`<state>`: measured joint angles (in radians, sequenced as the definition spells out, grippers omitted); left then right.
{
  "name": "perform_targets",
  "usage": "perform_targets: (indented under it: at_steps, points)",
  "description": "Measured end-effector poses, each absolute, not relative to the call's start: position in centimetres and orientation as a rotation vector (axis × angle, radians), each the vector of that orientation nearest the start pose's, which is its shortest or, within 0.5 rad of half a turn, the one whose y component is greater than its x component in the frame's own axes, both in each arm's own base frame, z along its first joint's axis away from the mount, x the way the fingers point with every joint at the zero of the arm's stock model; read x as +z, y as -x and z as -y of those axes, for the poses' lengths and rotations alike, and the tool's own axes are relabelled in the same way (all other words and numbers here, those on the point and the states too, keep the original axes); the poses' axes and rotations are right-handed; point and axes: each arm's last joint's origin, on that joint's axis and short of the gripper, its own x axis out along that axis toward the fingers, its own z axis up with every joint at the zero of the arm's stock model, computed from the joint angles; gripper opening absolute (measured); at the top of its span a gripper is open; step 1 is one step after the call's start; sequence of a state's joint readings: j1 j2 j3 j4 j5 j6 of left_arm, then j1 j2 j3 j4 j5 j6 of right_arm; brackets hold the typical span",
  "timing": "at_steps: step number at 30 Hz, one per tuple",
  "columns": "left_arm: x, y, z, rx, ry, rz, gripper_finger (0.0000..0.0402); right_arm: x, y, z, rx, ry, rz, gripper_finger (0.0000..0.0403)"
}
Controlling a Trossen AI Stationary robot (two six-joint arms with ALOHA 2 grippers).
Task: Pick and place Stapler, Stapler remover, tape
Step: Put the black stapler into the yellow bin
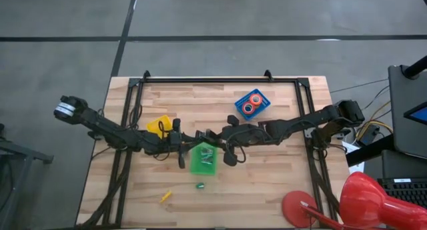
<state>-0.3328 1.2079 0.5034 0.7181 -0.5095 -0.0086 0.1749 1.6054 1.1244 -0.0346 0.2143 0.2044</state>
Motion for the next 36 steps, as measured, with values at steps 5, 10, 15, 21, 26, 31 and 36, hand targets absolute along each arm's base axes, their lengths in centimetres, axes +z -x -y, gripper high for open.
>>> perform_targets:
  at_steps: [5, 10, 15, 21, 26, 31, 36]
  points:
    - [23.9, -23.4, 6.6, 0.183, 0.015, 0.005, 0.0075, 26.0, -35.3, -5.6, -0.085, -0.101, -0.501, 0.0122]
    - [24.4, -22.6, 6.3, 0.184, -0.005, -0.026, 0.0162, 25.4, -35.0, -5.6, -0.084, -0.091, -0.569, 0.0126]
    - [25.8, -21.5, 6.0, 0.135, 0.039, 0.009, 0.0225, 24.5, -34.5, -5.6, -0.086, -0.089, -0.664, 0.0119]
    - [26.2, -21.9, 6.0, 0.129, 0.082, 0.003, 0.026, 24.2, -34.4, -5.6, -0.083, -0.097, -0.693, 0.0125]
    - [26.1, -23.6, 6.3, 0.115, 0.066, -0.046, 0.0262, 23.3, -34.8, -5.7, -0.084, -0.09, -0.715, 0.0123]
    - [26.2, -25.3, 6.2, 0.137, 0.054, -0.143, 0.0262, 23.1, -35.0, -5.7, -0.084, -0.088, -0.718, 0.0126]
    - [26.4, -26.8, 5.9, 0.161, 0.069, -0.16, 0.0262, 23.4, -35.2, -5.8, -0.077, -0.088, -0.705, 0.0124]
